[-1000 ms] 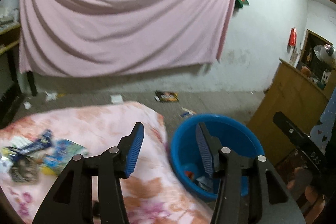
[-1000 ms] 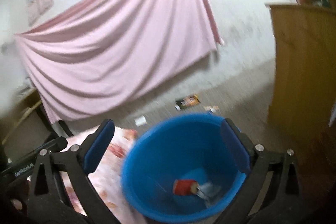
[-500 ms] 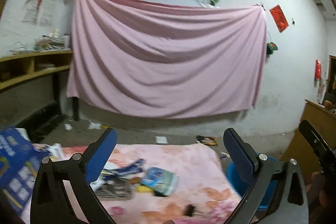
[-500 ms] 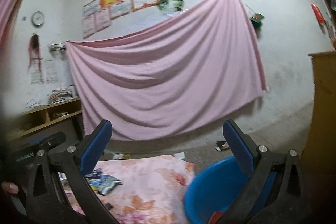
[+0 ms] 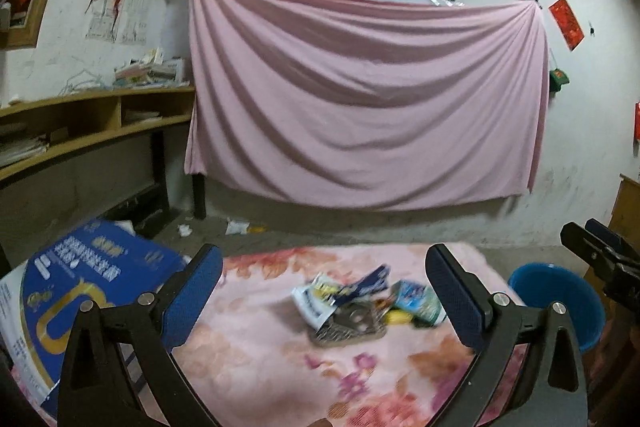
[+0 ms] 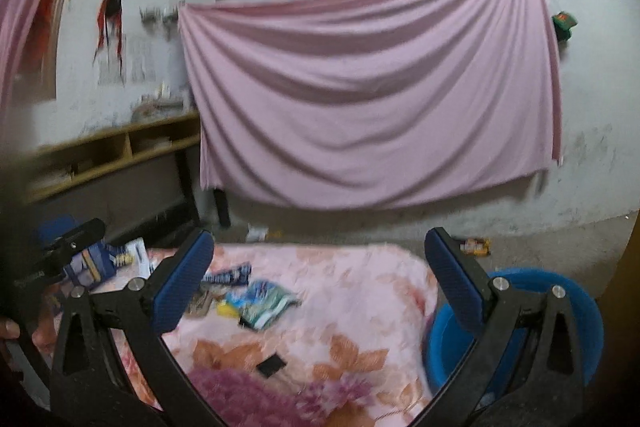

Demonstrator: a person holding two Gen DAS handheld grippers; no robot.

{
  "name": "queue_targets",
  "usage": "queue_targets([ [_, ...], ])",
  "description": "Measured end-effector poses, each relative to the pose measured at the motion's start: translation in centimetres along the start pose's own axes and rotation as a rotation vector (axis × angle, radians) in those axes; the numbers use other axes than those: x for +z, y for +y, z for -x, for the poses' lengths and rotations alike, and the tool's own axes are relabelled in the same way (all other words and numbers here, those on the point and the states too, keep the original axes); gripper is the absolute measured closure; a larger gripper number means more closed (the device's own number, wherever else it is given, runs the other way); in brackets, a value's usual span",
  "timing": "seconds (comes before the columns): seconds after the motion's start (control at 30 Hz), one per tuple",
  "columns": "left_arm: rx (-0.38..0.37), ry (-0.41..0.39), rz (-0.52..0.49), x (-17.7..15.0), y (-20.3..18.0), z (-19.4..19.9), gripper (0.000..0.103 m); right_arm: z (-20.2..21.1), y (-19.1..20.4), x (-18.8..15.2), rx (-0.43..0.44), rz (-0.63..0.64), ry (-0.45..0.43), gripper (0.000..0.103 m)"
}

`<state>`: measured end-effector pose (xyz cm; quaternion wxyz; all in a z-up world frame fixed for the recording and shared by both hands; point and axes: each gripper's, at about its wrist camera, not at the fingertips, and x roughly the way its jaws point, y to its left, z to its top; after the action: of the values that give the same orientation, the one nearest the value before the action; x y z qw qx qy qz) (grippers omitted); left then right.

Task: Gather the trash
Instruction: 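Move both tools back over the bed, then grasp the black patterned phone case with the left tool while the right tool grasps a black binder clip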

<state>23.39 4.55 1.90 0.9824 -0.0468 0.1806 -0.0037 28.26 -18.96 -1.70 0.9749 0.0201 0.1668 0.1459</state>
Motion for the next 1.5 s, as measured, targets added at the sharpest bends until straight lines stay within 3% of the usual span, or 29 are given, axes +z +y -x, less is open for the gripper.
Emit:
queue_targets([
  [0.3, -0.026, 0.187, 0.005, -2.3, 0.6, -2.8, 0.004, -3.3, 0.6, -2.8, 0.031, 0.029, 0.274, 0.000],
  [0.6, -0.069, 0.402, 0.003, -3.3, 0.3, -7.6, 0.004, -6.3, 2.3, -5.5, 0.079, 0.111, 0.480, 0.000],
  [0.8, -0.096, 0.493, 0.010, -3.7, -0.5, -10.1, 0.004, -7.5, 2.9, -6.2, 0.114, 0.134, 0.555, 0.012],
  [0.9, -0.102, 0.517, 0.003, -3.8, -1.1, -11.1, 0.004, -8.4, 2.9, -6.9, 0.139, 0.126, 0.610, 0.024],
  [0.97, -0.098, 0.535, -0.003, -3.9, -1.6, -11.9, 0.005, -8.9, 2.7, -7.1, 0.147, 0.117, 0.636, 0.035],
  [1.13, -0.068, 0.572, -0.025, -3.9, -2.4, -13.8, 0.008, -9.2, 2.6, -7.2, 0.161, 0.105, 0.645, 0.047],
  [1.23, -0.052, 0.588, -0.050, -4.0, -3.1, -14.7, 0.010, -9.4, 2.5, -7.1, 0.166, 0.101, 0.646, 0.047],
  [1.37, -0.017, 0.612, -0.103, -4.4, -4.0, -16.0, 0.025, -9.6, 2.4, -7.1, 0.173, 0.095, 0.646, 0.047],
  [1.5, -0.018, 0.615, -0.112, -4.7, -4.1, -16.2, 0.026, -9.6, 2.6, -7.0, 0.175, 0.103, 0.644, 0.047],
])
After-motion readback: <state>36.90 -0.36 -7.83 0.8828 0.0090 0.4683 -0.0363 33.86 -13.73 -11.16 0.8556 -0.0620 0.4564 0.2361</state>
